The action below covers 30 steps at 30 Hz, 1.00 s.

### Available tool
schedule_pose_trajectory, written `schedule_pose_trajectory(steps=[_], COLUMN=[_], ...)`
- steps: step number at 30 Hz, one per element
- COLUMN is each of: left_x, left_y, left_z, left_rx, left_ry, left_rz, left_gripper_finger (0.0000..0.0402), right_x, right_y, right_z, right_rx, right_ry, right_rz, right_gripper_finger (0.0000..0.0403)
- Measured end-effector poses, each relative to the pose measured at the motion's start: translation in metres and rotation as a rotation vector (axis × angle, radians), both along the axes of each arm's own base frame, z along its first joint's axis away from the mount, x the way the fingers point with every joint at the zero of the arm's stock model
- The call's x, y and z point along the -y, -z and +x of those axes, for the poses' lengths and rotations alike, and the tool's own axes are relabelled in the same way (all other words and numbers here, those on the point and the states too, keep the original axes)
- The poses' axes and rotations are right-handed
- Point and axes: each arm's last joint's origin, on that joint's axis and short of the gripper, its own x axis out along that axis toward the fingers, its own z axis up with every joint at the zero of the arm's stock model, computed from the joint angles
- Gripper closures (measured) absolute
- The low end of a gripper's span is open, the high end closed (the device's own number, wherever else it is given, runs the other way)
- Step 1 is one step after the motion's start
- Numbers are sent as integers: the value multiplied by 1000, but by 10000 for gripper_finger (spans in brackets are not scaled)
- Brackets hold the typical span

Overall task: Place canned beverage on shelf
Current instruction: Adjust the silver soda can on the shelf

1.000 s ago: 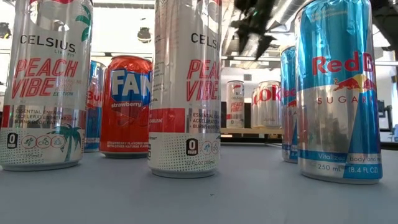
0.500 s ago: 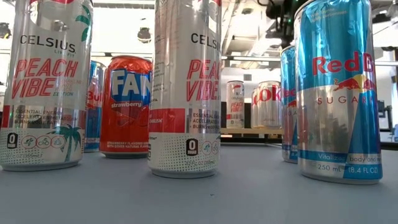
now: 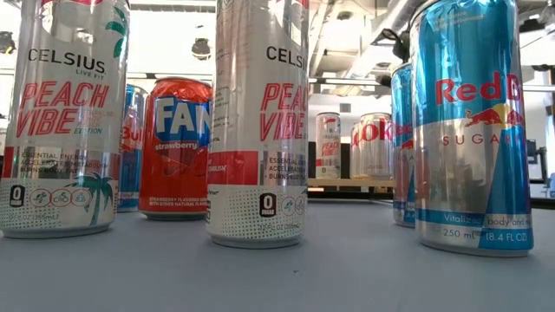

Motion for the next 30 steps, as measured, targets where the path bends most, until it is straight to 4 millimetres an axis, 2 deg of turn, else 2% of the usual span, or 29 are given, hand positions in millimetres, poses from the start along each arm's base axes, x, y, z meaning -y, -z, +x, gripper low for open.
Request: schedule_pose_trajectory(steps=[6,12,16,30], left_x=[-2,-5,-6,-7], left_y=[-1,-1,-1,-1], left_z=[2,2,3,3], left_rx=[18,22,28,29], left_ry=[-3,-19,-28,-36], left_rz=[-22,-30,-36,-36], left_gripper_finger=[69,69,69,69], right_x=[10,24,26,33], right_y=[21,31,39,43], right_z=[-6,2,6,18], right_rx=[16,69,58,145], right_ry=[53,22,17,-69], right_rz=[36,23,56,46], right_gripper_finger=[403,403,403,403])
